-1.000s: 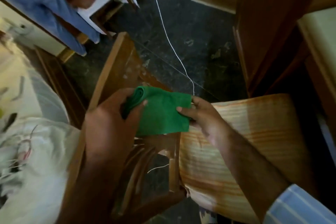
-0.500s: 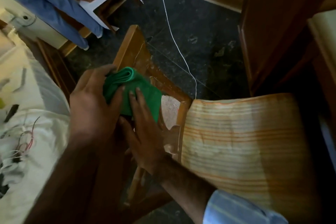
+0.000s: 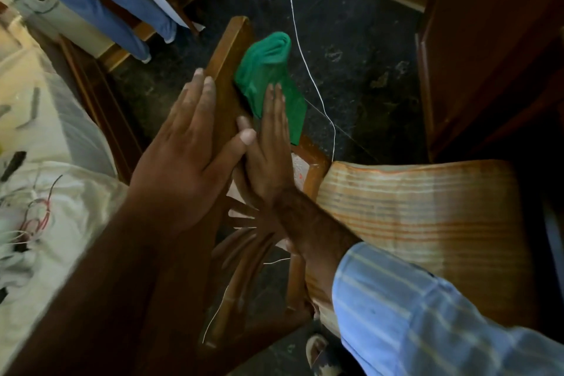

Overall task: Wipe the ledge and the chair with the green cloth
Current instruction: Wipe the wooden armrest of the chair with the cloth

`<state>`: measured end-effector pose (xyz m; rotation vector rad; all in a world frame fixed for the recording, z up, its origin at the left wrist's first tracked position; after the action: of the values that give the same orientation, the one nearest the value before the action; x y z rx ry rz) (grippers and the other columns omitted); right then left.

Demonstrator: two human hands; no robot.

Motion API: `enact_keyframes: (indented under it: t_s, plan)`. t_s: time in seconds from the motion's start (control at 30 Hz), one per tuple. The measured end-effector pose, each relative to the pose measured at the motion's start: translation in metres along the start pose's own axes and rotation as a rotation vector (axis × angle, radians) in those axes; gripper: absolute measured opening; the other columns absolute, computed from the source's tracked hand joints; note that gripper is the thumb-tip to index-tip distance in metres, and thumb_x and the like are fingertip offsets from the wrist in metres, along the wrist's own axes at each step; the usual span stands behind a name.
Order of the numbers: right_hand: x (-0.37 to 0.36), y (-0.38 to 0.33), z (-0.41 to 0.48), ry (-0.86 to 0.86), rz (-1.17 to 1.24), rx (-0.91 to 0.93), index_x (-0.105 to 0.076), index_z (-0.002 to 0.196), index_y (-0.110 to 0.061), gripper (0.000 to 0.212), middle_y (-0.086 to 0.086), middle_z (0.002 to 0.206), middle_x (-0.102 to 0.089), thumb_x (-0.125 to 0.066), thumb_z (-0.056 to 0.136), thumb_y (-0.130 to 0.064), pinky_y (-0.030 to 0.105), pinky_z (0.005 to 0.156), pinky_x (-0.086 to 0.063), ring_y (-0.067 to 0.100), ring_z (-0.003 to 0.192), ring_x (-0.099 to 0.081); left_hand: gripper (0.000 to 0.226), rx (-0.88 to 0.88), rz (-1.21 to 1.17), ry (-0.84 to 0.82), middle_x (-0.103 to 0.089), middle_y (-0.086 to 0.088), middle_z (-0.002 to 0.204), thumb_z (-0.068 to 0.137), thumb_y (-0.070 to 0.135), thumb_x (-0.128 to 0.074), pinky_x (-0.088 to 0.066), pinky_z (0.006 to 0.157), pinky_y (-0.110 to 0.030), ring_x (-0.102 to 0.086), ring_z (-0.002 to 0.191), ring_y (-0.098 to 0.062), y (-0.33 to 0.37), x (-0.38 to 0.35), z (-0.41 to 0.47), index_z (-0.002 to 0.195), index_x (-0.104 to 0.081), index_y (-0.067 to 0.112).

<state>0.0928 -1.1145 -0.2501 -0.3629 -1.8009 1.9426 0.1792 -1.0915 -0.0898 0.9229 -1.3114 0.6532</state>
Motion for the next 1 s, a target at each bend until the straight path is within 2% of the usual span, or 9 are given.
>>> enact_keyframes:
  t_s: [0.23,0.4,0.5,0.57,0.67,0.73,0.83,0.93,1.0]
  plan:
    - [0.022,0.083,0.003,-0.072,0.075,-0.528,-0.005,0.169,-0.018,0.084,0.007,0.179,-0.003,-0.029,0.104,-0.066,0.045,0.135,-0.003,0.022,0.166,-0.001,0.092,-0.006,0.058,-0.011,0.011,0.006,0.169,0.091,0.079,-0.019,0.001,0.116,-0.026,0.013,0.149,-0.001,0.005,-0.001,-0.001,0.160,0.006,0.024]
    - [0.029,0.090,0.011,-0.016,0.134,-0.683,-0.011,0.170,-0.017,0.078,0.011,0.178,-0.009,-0.031,0.108,-0.061,0.053,0.133,-0.013,0.030,0.165,-0.012,0.093,0.003,0.045,-0.019,0.010,0.007,0.169,0.090,0.081,-0.017,0.001,0.116,-0.025,0.012,0.149,-0.001,0.006,-0.001,0.000,0.160,0.006,0.024]
    - [0.025,0.072,0.008,-0.043,0.114,-0.629,-0.015,0.169,-0.017,0.065,0.006,0.179,-0.004,-0.028,0.113,-0.046,0.044,0.134,0.001,0.025,0.166,-0.002,0.094,0.009,0.060,-0.030,0.012,0.007,0.169,0.089,0.082,-0.015,0.004,0.115,-0.023,0.014,0.149,0.000,0.007,0.000,0.000,0.160,0.007,0.024]
    - [0.021,0.056,0.002,-0.121,-0.001,-0.481,-0.016,0.169,-0.018,0.060,0.003,0.179,0.000,-0.024,0.114,-0.042,0.033,0.129,0.011,0.021,0.166,0.005,0.094,0.002,0.072,-0.021,0.011,0.007,0.169,0.090,0.081,-0.016,0.007,0.113,-0.018,0.015,0.148,0.001,0.008,0.000,-0.001,0.160,0.006,0.023]
    - [0.015,0.010,-0.010,-0.053,0.087,-0.262,-0.014,0.167,-0.032,0.058,0.001,0.179,-0.001,-0.026,0.113,-0.048,0.047,0.135,-0.001,0.021,0.166,0.006,0.092,-0.008,0.097,0.002,0.010,0.005,0.169,0.092,0.078,-0.019,0.012,0.108,-0.009,0.016,0.146,0.003,0.009,0.000,0.000,0.160,0.005,0.022]
    - [0.007,-0.016,-0.019,-0.028,0.009,-0.067,-0.014,0.165,-0.030,0.059,0.008,0.179,-0.002,-0.022,0.110,-0.053,0.051,0.135,-0.008,0.026,0.166,0.005,0.092,-0.002,0.088,0.007,0.010,0.006,0.169,0.091,0.078,-0.019,0.012,0.108,-0.007,0.016,0.146,0.004,0.009,0.000,0.000,0.161,0.005,0.022]
    - [-0.009,-0.033,-0.033,-0.127,-0.058,-0.032,-0.016,0.169,-0.027,0.061,-0.012,0.177,0.016,-0.035,0.113,-0.044,0.024,0.133,-0.002,0.006,0.162,0.021,0.094,0.012,0.017,0.024,0.006,0.009,0.169,0.089,0.081,-0.017,0.004,0.116,-0.017,0.011,0.149,0.004,0.007,-0.001,0.000,0.161,0.001,0.024]
    - [-0.007,-0.045,-0.052,-0.112,0.119,0.010,-0.008,0.169,-0.031,0.066,-0.023,0.173,0.018,-0.038,0.112,-0.045,0.048,0.134,-0.014,0.006,0.164,0.015,0.092,0.042,-0.067,0.049,-0.001,0.014,0.169,0.088,0.084,-0.022,-0.006,0.118,-0.023,0.001,0.151,0.004,0.003,-0.001,-0.001,0.161,-0.005,0.029]
    - [0.003,-0.047,-0.059,-0.107,0.121,0.079,-0.012,0.169,-0.024,0.075,-0.008,0.179,0.006,-0.023,0.107,-0.064,0.051,0.134,-0.012,0.015,0.166,0.008,0.093,0.058,-0.075,0.073,-0.010,0.012,0.169,0.087,0.084,-0.031,-0.014,0.117,-0.027,-0.009,0.150,0.001,0.001,0.001,0.001,0.160,-0.012,0.029]
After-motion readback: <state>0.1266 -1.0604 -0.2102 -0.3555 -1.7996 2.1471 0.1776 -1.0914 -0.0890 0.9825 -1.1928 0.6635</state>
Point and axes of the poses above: each hand's wrist, its own z-axis towards the middle knuckle, its own x-axis out of the back of the hand, y = z × x, the point moved 3 cm from there along z, towards the middle knuckle
